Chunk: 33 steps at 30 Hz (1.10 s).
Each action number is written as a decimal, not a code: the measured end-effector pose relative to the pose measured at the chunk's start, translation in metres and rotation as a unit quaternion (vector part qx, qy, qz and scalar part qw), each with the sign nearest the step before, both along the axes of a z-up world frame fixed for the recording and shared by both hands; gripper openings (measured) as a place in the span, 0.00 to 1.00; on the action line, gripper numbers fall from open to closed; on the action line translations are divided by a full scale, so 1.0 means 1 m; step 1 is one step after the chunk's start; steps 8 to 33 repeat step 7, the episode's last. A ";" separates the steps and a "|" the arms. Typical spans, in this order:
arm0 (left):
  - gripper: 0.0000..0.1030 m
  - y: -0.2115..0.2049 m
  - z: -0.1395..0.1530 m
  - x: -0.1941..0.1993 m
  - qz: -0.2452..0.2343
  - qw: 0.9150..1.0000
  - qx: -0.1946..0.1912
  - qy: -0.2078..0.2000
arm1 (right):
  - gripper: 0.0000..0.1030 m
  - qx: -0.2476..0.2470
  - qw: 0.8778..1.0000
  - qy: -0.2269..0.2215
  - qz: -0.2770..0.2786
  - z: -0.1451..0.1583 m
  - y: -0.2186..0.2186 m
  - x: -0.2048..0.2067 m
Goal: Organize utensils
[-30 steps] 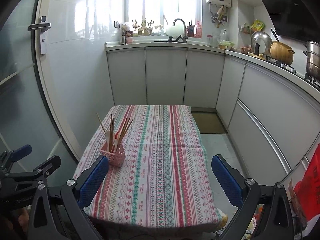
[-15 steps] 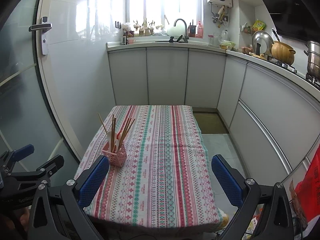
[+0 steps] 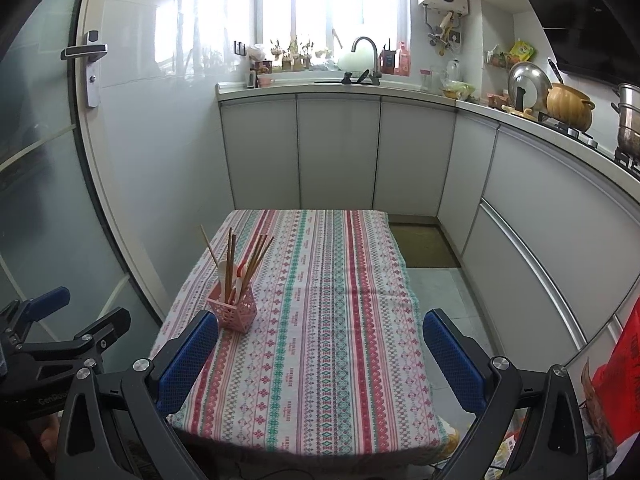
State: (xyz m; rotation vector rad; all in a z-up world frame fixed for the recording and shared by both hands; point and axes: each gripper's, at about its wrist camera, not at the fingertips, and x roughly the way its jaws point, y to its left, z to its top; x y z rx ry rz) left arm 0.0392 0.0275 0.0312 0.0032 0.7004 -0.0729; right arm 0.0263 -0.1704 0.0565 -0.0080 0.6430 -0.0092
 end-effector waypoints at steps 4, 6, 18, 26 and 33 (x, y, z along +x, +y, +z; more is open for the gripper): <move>1.00 -0.001 -0.001 0.001 -0.001 1.000 0.000 0.002 | 1.00 -0.001 1.000 0.003 0.001 -0.001 0.001 0.003; 1.00 -0.001 -0.003 0.003 -0.002 1.000 -0.001 0.004 | 1.00 -0.002 1.000 0.005 0.002 -0.003 0.001 0.005; 1.00 0.000 -0.005 0.006 -0.007 1.000 -0.004 0.004 | 1.00 -0.003 1.000 0.007 0.002 -0.004 0.000 0.007; 1.00 0.000 -0.005 0.006 -0.007 1.000 -0.004 0.004 | 1.00 -0.003 1.000 0.007 0.002 -0.004 0.000 0.007; 1.00 0.000 -0.005 0.006 -0.007 1.000 -0.004 0.004 | 1.00 -0.003 1.000 0.007 0.002 -0.004 0.000 0.007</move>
